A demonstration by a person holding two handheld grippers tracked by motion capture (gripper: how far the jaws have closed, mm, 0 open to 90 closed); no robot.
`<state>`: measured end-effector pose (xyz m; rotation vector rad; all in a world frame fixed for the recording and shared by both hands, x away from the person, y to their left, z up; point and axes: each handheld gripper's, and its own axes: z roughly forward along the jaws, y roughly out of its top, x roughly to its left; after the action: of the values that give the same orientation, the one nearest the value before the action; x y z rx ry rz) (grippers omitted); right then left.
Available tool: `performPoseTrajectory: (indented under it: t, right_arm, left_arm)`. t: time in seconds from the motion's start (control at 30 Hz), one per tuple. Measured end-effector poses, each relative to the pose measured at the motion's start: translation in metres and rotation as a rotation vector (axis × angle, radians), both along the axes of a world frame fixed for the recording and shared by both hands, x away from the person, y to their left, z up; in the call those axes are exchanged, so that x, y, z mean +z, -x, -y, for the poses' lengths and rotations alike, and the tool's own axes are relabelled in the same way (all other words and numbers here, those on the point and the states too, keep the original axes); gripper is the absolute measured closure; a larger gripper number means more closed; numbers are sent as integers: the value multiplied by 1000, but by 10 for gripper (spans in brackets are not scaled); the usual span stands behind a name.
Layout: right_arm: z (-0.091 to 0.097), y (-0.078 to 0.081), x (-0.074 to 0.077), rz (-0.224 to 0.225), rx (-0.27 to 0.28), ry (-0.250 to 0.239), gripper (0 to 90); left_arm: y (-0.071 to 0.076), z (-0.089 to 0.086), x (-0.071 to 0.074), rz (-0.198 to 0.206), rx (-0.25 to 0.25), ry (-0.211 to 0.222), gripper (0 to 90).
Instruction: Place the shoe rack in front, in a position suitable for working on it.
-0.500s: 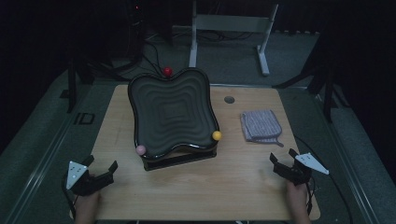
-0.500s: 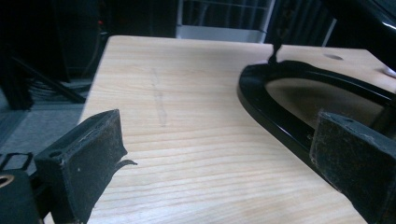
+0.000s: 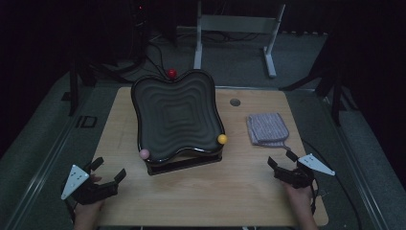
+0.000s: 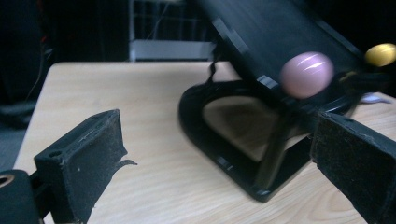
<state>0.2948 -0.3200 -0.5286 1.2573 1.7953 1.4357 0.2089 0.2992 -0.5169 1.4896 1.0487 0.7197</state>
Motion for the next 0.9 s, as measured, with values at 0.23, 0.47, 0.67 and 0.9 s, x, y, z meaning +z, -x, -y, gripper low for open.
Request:
performPoseTrajectory:
  t: [0.23,0.47,0.67,0.9]
  right_arm:
    - [-28,-4,21,43,100,-13,112]
    - [-64,-16,41,87,242,-40,140]
    - [-99,-25,48,115,327,-5,161]
    - [-125,-40,46,114,369,28,233]
  left_arm:
    - [2,13,22,47,-79,-12,33]
    - [-4,27,33,61,-145,-35,35]
    - [-14,44,34,77,-189,-97,75]
    - [-30,58,28,43,-212,-153,155]
